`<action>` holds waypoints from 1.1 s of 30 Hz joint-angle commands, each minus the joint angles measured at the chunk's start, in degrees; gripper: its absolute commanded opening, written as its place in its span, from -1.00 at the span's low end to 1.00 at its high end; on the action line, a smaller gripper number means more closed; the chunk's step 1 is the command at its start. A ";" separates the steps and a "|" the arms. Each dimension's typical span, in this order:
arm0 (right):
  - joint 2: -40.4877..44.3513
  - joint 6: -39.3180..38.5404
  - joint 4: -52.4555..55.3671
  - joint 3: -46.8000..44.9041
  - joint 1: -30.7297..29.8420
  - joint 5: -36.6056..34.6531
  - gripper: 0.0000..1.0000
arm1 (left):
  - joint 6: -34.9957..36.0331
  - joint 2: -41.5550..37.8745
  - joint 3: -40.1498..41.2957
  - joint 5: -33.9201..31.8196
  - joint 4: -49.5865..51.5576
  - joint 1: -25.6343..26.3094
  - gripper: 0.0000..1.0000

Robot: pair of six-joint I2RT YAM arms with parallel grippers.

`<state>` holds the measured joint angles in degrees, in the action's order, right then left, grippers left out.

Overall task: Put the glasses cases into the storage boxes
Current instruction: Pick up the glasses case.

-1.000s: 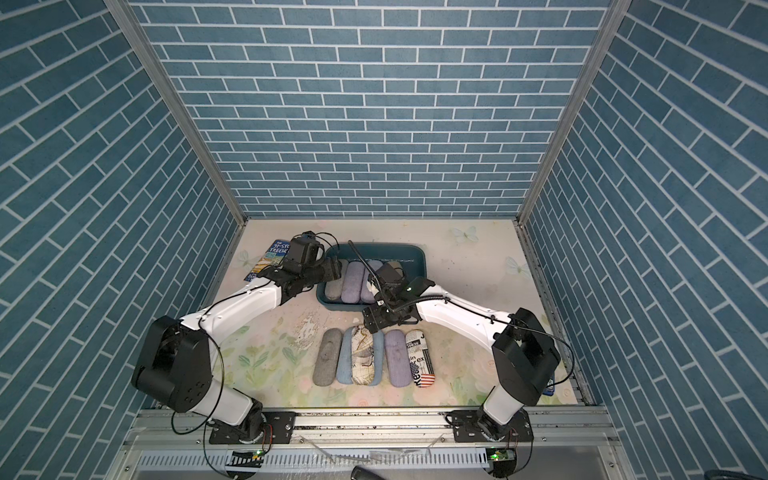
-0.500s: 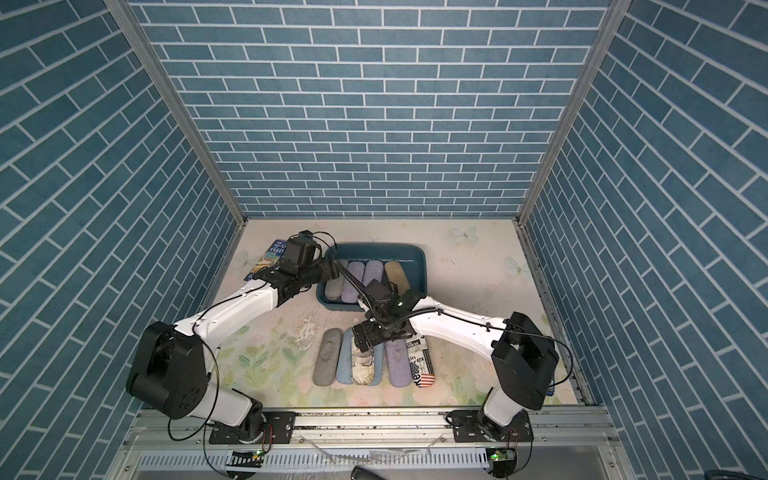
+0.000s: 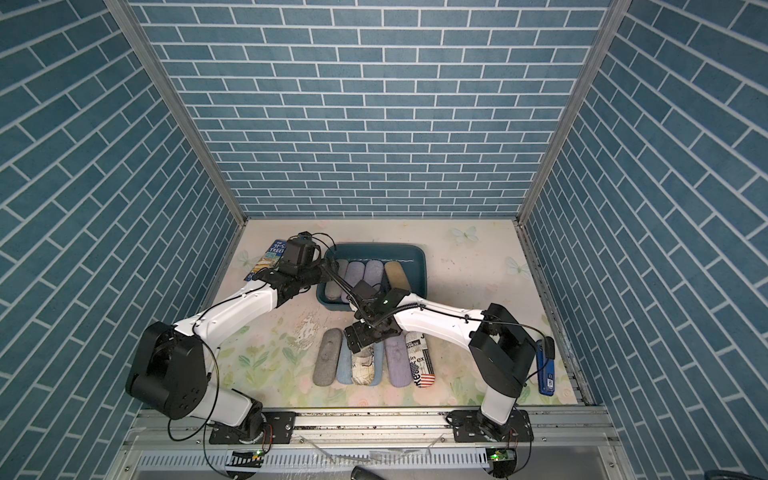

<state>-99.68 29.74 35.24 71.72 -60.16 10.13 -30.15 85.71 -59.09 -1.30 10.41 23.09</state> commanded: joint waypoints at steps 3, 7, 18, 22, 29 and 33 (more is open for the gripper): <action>-2.20 -0.19 3.43 2.57 -1.34 -0.20 0.80 | 0.42 -1.30 1.52 -0.84 -0.16 -0.76 0.57; -3.56 -0.47 5.08 3.49 -2.40 -1.23 0.70 | 0.14 -1.50 1.92 -1.57 -0.07 -0.92 0.57; -5.35 0.15 7.11 4.81 -4.14 -4.36 0.31 | -1.15 -4.13 3.04 -3.71 0.04 -2.36 0.57; -5.02 0.17 7.09 5.09 -4.19 -4.76 0.06 | -1.14 -4.50 3.10 -3.50 0.23 -2.84 0.57; -2.34 -0.22 7.57 4.64 -4.24 -5.80 -0.09 | -1.16 -5.51 3.72 -3.42 0.38 -3.56 0.57; -0.08 -1.16 9.12 5.06 -3.72 -8.93 -0.09 | -1.12 -6.01 4.14 -3.21 0.33 -3.98 0.57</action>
<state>-103.22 29.54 41.36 75.50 -64.10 4.86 -31.29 80.99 -55.83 -3.99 10.46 19.81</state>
